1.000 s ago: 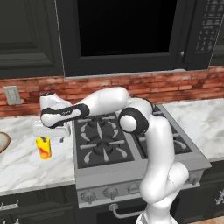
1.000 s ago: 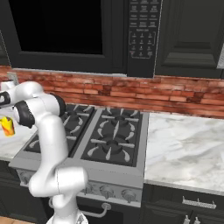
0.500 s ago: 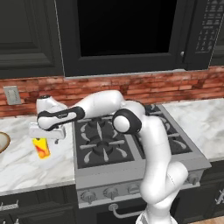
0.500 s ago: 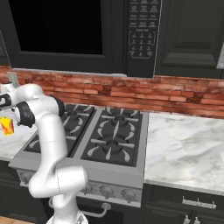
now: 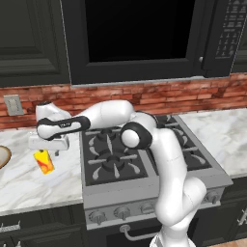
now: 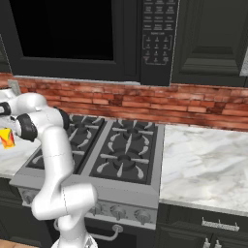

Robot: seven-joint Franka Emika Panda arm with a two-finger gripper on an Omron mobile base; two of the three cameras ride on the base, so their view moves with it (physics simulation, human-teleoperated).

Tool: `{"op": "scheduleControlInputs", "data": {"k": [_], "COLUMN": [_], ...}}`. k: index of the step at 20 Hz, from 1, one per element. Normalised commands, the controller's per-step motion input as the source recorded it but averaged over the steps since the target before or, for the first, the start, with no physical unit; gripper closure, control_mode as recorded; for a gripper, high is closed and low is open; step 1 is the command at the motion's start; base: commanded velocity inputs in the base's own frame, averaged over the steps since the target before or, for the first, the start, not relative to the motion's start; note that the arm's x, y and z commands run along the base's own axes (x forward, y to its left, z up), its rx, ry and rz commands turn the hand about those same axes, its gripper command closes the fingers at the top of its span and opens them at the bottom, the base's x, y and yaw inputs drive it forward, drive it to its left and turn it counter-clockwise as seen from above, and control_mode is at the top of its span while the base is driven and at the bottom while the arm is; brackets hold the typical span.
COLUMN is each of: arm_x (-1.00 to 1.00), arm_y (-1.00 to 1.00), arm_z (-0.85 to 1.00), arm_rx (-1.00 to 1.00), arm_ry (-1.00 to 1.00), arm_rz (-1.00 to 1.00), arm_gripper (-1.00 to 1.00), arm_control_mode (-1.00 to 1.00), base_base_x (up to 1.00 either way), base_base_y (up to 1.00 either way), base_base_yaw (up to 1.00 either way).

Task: Pick the cup and bowl from the counter and place them on the counter next to the sink.

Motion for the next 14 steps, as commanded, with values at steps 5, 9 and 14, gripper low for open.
{"op": "scheduleControlInputs", "data": {"k": [5,9,14], "arm_x": [0.00,-0.11,-0.21], "arm_y": [0.00,0.00,0.00], "arm_z": [0.00,0.00,0.00], "arm_rx": [0.00,0.00,0.05], "arm_ry": [0.00,0.00,-0.13], "arm_rz": [0.00,0.00,0.05], "arm_gripper": [1.00,1.00,1.00], "arm_control_mode": [-1.00,-1.00,-1.00], "base_base_x": [0.00,0.00,0.00], "base_base_y": [0.00,0.00,0.00], "base_base_yaw": [0.00,0.00,0.00]}}
